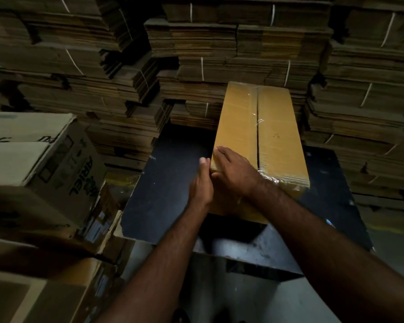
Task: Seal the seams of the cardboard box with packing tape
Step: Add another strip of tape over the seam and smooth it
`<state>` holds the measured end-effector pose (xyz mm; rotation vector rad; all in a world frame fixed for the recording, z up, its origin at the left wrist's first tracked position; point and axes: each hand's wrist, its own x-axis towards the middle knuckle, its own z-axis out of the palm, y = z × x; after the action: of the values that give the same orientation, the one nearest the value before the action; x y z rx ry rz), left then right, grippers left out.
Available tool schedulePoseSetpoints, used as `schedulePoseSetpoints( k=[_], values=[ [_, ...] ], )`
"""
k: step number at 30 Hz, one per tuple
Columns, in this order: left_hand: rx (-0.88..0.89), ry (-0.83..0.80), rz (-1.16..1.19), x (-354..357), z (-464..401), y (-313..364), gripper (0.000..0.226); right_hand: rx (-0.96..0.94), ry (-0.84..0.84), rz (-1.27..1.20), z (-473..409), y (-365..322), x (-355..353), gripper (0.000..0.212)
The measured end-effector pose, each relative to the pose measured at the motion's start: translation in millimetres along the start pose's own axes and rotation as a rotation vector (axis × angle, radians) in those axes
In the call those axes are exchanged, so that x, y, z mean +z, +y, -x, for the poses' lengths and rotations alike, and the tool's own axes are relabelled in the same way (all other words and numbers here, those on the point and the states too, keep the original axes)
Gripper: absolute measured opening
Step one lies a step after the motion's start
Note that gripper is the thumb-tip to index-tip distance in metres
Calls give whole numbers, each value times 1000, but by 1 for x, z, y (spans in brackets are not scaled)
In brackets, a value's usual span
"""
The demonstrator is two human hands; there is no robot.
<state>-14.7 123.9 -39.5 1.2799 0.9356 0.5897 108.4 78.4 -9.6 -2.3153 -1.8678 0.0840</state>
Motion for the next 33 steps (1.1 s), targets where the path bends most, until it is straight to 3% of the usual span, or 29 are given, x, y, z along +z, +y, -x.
schedulePoseSetpoints(
  k=[1, 3, 5, 9, 14, 19, 25, 30, 33],
  values=[
    [-2, -35, -83, -2, -5, 2, 90, 8, 0, -13, 2, -2, -2, 75],
    [113, -81, -258, -4, -4, 11, 71, 34, 15, -43, 9, -4, -7, 73],
    [377, -92, -410, -7, 0, 13, 52, 71, 89, -52, 22, -1, -8, 68],
    [855, -89, -630, -13, -24, -12, 45, 251, 265, -34, 46, 8, 6, 57],
    [1094, -119, -791, -20, -54, -29, 49, 221, 265, 60, 45, 14, 26, 55],
    [1136, -241, -923, -36, -52, -16, 49, 147, 196, 39, 52, 17, 13, 56],
    [967, -227, -976, -17, -48, -3, 60, 234, 265, -127, 50, 13, 8, 54],
    [1121, -188, -1104, -18, -59, -16, 56, 202, 227, -80, 53, 16, 11, 49],
    [1172, -252, -1148, -25, -60, -13, 59, 183, 170, -25, 58, 16, 8, 55]
  ],
)
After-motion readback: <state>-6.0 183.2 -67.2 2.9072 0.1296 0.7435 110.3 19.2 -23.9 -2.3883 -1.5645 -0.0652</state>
